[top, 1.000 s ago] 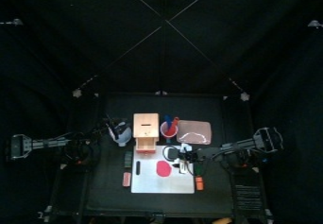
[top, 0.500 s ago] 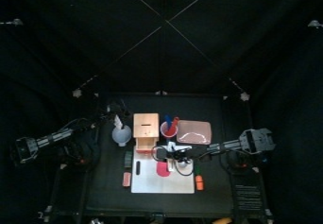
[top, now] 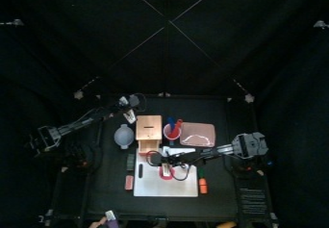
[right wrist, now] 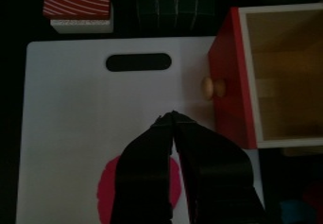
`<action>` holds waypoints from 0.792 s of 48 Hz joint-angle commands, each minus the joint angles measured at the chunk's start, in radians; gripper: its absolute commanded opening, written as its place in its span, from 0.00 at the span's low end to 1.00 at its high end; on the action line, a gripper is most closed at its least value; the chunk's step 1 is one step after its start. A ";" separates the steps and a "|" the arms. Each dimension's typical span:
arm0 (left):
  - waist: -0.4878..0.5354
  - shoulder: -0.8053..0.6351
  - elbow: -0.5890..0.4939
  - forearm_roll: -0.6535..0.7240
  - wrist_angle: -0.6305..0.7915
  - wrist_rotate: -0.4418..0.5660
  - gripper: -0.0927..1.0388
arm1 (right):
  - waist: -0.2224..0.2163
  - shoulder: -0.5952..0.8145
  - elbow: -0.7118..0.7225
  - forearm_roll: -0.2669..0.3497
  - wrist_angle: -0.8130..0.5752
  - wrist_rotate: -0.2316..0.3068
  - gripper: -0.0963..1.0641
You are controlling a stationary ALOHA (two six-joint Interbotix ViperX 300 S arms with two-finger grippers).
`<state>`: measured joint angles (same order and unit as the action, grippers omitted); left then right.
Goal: Get the cutter from the drawer then cut the dough then place the extra dough in the bowl
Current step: Shut the drawer
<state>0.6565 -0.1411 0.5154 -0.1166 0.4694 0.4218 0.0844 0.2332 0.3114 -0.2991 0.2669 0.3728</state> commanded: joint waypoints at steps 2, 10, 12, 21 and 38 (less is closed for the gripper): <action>0.006 0.089 -0.123 -0.044 0.067 0.075 0.48 | -0.002 0.003 -0.048 0.021 -0.006 0.000 0.28; 0.018 0.167 -0.198 -0.109 0.138 0.204 0.46 | 0.000 0.026 -0.071 0.035 -0.006 0.002 0.22; 0.023 0.184 -0.215 -0.129 0.155 0.238 0.45 | 0.000 0.034 -0.075 0.040 -0.008 0.002 0.21; 0.063 0.241 -0.279 -0.225 0.261 0.370 0.39 | -0.002 0.077 -0.112 0.049 0.002 0.002 0.21; 0.067 0.308 -0.307 -0.198 0.325 0.396 0.39 | -0.015 0.160 -0.202 0.038 0.081 -0.002 0.21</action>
<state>0.7271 0.1672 0.2439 -0.3298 0.7793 0.8191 0.0798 0.4126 0.1488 -0.2546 0.3359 0.3728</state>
